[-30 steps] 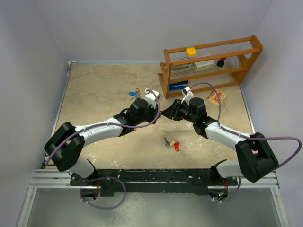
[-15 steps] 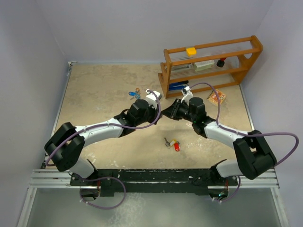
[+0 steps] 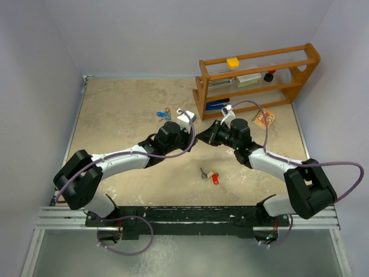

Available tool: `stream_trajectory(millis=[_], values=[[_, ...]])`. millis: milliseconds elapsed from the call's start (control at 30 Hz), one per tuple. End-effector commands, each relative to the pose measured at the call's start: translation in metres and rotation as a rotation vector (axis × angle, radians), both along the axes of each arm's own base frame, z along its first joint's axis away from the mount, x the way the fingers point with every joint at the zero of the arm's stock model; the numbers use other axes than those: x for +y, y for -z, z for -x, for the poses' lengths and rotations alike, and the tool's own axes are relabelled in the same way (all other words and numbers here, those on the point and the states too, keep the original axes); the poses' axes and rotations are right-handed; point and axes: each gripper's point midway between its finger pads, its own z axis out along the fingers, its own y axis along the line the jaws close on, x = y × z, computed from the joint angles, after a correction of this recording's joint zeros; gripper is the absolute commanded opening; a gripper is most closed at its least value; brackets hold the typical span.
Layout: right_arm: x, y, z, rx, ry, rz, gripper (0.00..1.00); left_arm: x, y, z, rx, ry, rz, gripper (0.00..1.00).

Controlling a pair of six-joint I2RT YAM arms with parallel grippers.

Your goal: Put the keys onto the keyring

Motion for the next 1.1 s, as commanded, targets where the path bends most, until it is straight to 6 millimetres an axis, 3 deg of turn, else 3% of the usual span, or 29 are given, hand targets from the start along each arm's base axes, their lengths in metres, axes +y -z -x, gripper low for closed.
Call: stream_trajectory(millis=[0, 133, 333, 500, 667, 867, 1067], values=[[-0.003, -0.015, -0.003, -0.056, 0.023, -0.025, 0.0, 0.006, -0.033, -0.008, -0.079, -0.066, 0.063, 0.24], [-0.007, -0.017, -0.004, -0.068, 0.04, -0.018, 0.0, 0.021, -0.035, -0.015, -0.091, -0.156, 0.041, 0.42], [-0.009, -0.015, -0.004, -0.076, 0.044, 0.0, 0.0, 0.049, -0.045, -0.024, -0.114, -0.309, 0.04, 0.48], [-0.007, -0.005, -0.011, -0.095, 0.014, 0.064, 0.0, 0.097, -0.059, -0.033, -0.139, -0.566, 0.053, 0.54], [0.01, -0.006, -0.027, -0.131, -0.051, 0.078, 0.0, 0.137, -0.058, -0.039, -0.123, -0.723, 0.076, 0.63], [0.032, -0.005, -0.04, -0.133, -0.111, 0.038, 0.0, 0.152, -0.046, -0.041, -0.083, -0.742, 0.08, 0.63], [0.053, -0.017, -0.061, -0.171, -0.135, -0.009, 0.0, 0.157, -0.044, -0.042, -0.078, -0.747, 0.086, 0.63]])
